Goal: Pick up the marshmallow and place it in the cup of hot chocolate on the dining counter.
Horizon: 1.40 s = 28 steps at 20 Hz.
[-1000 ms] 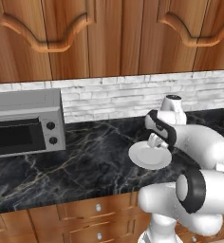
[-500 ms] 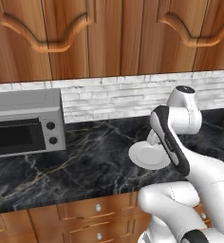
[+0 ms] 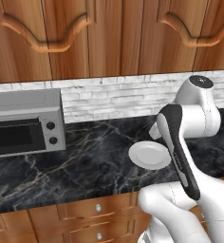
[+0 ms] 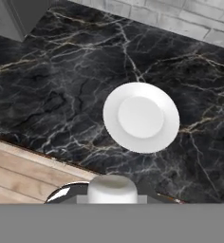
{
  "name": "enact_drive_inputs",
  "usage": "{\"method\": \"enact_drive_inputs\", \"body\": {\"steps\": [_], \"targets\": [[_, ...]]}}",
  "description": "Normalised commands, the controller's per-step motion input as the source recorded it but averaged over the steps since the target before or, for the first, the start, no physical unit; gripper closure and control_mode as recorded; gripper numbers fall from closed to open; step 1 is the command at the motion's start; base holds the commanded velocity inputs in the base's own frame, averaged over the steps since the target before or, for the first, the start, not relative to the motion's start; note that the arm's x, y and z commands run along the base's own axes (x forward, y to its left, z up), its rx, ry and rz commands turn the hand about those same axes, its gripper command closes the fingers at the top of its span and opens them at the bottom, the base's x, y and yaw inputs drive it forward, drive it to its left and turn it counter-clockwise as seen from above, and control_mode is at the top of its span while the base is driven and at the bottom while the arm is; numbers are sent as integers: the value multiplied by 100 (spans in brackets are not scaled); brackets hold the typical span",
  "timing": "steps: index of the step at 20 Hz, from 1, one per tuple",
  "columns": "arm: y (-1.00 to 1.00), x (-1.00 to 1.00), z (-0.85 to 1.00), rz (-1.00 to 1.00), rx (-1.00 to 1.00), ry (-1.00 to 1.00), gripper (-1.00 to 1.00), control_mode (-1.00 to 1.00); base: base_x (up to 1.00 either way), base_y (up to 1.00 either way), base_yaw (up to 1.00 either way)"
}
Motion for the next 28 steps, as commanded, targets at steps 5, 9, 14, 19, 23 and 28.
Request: {"method": "enact_drive_inputs", "body": {"steps": [5, 9, 14, 19, 23, 28], "targets": [[10, -31, 24, -1, 0, -5, 100, -100, 0, 0, 0], [17, -24, 0, 0, 0, 0, 100, -100, 0, 0, 0], [7, -10, 0, 0, 0, 3, 100, 100, 2, 0, 0], [0, 0, 0, 0, 0, 0, 100, 100, -34, -26, -11], [0, 0, 0, 0, 0, 0, 100, 100, -46, -46, -68], [0, 0, 0, 0, 0, 0, 100, 100, -12, -15, -87]]}}
